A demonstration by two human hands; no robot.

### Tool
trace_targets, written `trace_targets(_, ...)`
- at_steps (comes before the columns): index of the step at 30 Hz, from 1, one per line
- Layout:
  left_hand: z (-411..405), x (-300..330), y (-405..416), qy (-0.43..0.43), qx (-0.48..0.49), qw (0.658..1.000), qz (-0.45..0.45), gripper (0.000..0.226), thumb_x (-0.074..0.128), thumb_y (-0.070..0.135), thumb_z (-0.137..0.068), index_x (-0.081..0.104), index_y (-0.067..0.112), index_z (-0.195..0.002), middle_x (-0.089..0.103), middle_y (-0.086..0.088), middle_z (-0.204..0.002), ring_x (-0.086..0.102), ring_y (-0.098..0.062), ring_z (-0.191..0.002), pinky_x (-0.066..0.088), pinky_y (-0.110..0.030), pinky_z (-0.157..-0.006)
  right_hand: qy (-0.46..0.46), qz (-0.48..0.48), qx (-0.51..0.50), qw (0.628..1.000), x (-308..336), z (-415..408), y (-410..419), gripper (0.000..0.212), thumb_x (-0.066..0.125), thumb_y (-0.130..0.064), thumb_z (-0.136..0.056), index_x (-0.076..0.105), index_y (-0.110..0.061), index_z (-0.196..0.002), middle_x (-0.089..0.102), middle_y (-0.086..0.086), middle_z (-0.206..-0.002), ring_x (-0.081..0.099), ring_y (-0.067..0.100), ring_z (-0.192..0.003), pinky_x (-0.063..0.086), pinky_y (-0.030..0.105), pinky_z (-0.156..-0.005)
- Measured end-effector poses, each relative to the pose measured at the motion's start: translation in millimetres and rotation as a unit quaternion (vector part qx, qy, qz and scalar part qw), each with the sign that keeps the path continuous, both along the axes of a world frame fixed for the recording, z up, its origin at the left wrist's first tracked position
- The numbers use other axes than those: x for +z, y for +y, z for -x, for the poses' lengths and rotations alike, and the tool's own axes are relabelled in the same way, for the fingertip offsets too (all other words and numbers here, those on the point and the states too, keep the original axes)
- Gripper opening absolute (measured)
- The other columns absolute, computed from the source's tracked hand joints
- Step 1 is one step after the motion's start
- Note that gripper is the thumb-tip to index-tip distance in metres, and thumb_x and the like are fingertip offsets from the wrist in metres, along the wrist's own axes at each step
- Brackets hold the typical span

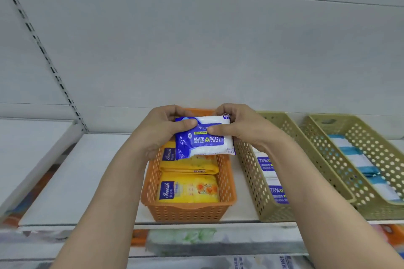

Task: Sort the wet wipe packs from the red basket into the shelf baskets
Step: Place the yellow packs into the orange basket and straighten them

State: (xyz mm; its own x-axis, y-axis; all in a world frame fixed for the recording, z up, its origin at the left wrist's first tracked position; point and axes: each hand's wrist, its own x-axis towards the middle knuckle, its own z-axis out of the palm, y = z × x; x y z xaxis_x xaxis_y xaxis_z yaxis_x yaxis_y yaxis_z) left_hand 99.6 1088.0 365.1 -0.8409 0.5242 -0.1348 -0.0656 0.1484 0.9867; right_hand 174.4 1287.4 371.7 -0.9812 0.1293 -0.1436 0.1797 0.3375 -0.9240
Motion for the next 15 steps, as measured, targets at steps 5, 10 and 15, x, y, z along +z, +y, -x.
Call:
trace_targets(5, -24, 2, 51, -0.029, 0.029, 0.998, -0.041, 0.010, 0.071, 0.010, -0.085, 0.065, 0.009, -0.093, 0.072, -0.012, -0.088, 0.070, -0.017, -0.073, 0.057, -0.024, -0.057, 0.064, 0.000, -0.053, 0.997, 13, -19, 43, 0.033, 0.084, -0.013, -0.076, 0.068, -0.016, -0.104, 0.075, 0.012, -0.093, 0.073, 0.020, -0.077, 0.059, 0.034, -0.067)
trace_targets(10, -52, -2, 108, -0.073, 0.131, 0.970, -0.193, 0.009, 0.064, 0.003, -0.089, 0.055, 0.007, -0.090, 0.064, -0.008, -0.077, 0.067, -0.015, -0.065, 0.058, -0.027, -0.057, 0.061, 0.252, -0.152, 0.954, 4, -34, 76, 0.035, 0.075, -0.010, -0.085, 0.061, -0.001, -0.115, 0.075, 0.017, -0.099, 0.074, 0.029, -0.085, 0.061, 0.042, -0.080)
trace_targets(15, -76, -7, 151, -0.054, 0.105, 0.982, -0.149, 0.023, 0.070, 0.013, -0.087, 0.056, 0.008, -0.104, 0.071, -0.010, -0.091, 0.071, -0.016, -0.073, 0.058, -0.028, -0.062, 0.044, 0.275, -0.165, 0.946, 3, -50, 101, 0.028, 0.074, -0.012, -0.086, 0.064, -0.002, -0.111, 0.075, 0.018, -0.100, 0.074, 0.029, -0.084, 0.062, 0.043, -0.077)
